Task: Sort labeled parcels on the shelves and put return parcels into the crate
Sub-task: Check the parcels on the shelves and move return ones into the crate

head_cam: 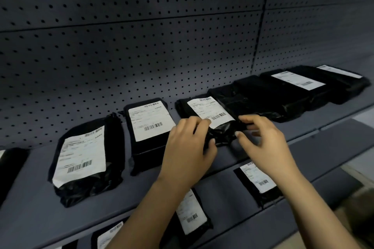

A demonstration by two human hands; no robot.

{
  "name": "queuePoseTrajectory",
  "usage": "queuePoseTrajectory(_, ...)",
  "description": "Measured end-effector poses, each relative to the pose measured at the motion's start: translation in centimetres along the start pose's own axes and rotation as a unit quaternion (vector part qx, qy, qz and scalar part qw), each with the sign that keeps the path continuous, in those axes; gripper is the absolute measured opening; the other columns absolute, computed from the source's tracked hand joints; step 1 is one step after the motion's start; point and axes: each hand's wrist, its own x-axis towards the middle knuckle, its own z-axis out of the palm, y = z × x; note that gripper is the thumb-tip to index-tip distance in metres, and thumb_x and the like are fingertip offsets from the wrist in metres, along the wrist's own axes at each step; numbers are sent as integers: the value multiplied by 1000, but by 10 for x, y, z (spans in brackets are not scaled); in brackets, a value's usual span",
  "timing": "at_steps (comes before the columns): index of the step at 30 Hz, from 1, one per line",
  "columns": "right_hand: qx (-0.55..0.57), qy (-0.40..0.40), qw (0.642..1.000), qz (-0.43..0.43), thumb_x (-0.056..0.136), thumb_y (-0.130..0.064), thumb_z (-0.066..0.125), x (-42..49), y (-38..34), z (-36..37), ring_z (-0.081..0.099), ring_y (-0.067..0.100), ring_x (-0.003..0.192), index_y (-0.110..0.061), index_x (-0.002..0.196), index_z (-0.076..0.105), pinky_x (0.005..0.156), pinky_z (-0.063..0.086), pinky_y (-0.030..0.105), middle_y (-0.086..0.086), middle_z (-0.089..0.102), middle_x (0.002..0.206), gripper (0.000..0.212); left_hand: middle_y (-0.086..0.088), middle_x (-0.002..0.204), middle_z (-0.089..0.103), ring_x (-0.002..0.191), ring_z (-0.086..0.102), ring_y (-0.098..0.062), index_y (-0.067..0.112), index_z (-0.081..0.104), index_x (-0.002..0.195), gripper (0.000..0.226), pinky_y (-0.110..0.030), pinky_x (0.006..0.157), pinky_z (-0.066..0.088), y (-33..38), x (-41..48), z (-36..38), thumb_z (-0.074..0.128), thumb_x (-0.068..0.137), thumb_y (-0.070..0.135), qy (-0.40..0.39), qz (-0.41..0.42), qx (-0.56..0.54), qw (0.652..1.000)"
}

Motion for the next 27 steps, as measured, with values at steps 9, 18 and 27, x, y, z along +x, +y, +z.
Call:
queuePoseTrajectory(9, 13, -54, 994, -92, 86, -14, 69, 54, 52, -7, 52, 3, 100, -16, 119, 63, 84, 37, 3, -7, 56, 114, 33, -2, 107, 60, 97, 56, -21, 13, 57, 118, 43, -34, 79, 52, 30, 32, 57, 41, 94, 45, -38, -115, 37, 992)
queuePoseTrajectory(18, 32, -120, 977, -174, 86, -16, 67, 90, 81, 2, 54, 14, 106, -16, 117, 63, 89, 40, 23, -3, 57, 118, 30, -17, 151, 34, 140, 27, -33, 32, 16, 153, 77, -38, 109, 32, 31, 37, 82, 51, 90, 58, -169, -388, 45, 905)
queuePoseTrajectory(27, 41, -120, 974, -188, 85, -14, 69, 92, 89, 9, 53, 15, 106, -13, 112, 65, 87, 37, 19, -2, 60, 113, 28, -7, 149, 42, 139, 33, -26, 23, 22, 153, 79, -35, 110, 32, 32, 58, 73, 56, 87, 48, -114, -502, -127, 848)
